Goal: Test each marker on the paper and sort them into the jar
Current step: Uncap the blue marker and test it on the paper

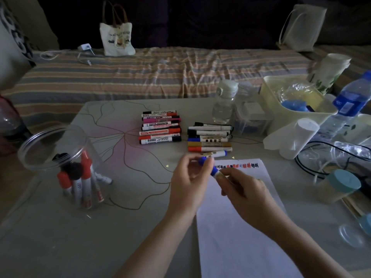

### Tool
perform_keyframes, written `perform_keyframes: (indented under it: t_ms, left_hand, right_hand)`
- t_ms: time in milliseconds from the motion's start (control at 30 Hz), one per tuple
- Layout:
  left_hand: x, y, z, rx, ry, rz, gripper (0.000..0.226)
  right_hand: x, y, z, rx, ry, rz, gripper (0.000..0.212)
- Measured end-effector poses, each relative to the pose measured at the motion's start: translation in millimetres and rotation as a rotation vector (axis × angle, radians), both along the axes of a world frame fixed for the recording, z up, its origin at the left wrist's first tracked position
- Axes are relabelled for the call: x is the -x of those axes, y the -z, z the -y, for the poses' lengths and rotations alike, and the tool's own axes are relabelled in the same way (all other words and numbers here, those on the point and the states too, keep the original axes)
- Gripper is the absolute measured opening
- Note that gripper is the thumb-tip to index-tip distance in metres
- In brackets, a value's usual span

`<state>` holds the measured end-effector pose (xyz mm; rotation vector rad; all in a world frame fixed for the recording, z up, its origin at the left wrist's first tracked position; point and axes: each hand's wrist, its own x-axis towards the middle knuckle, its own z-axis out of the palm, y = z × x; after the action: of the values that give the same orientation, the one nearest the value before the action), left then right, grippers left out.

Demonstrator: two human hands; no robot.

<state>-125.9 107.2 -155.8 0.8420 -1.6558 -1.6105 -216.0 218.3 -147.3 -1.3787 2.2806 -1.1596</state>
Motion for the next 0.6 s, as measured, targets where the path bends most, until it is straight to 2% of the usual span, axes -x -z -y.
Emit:
perform_keyframes:
  t_ms: [67, 100, 133, 200, 333, 433, 500, 600]
  left_hand:
    - [-6, 3, 9, 0.743, 0.176, 0.175, 0.028]
    - [-9, 5, 13, 1.025, 0.274, 0.277, 0.031]
    - [-12, 7, 15, 1.162, 0.366, 0.378, 0.032]
    - [-19, 10, 14, 1.174, 0.464, 0.494, 0.035]
    - [-30, 14, 10, 0.973, 0.577, 0.52, 0.028]
    - [-51, 14, 47, 0.885, 0.579, 0.652, 0.018]
    - [-67, 17, 68, 0.826, 0.455, 0.655, 0.016]
    - [-58, 19, 60, 0.833, 0.468, 0.574, 0.016]
  right_hand:
    - [10, -3, -10, -0.141, -0.097, -0.002, 0.008]
    - [15, -3, -14, -0.19, -0.135, -0.046, 0.005]
    - [18, -3, -18, -0.221, -0.161, -0.079, 0.006]
    - [21, 0, -23, -0.255, -0.204, -0.131, 0.007]
    - [15, 8, -28, -0.199, -0.312, -0.394, 0.015]
    - [39, 17, -45, -0.102, -0.229, -0.621, 0.018]
    - [55, 21, -55, -0.098, -0.158, -0.578, 0.023]
    - [48, 35, -46, -0.164, -0.111, -0.451, 0.035]
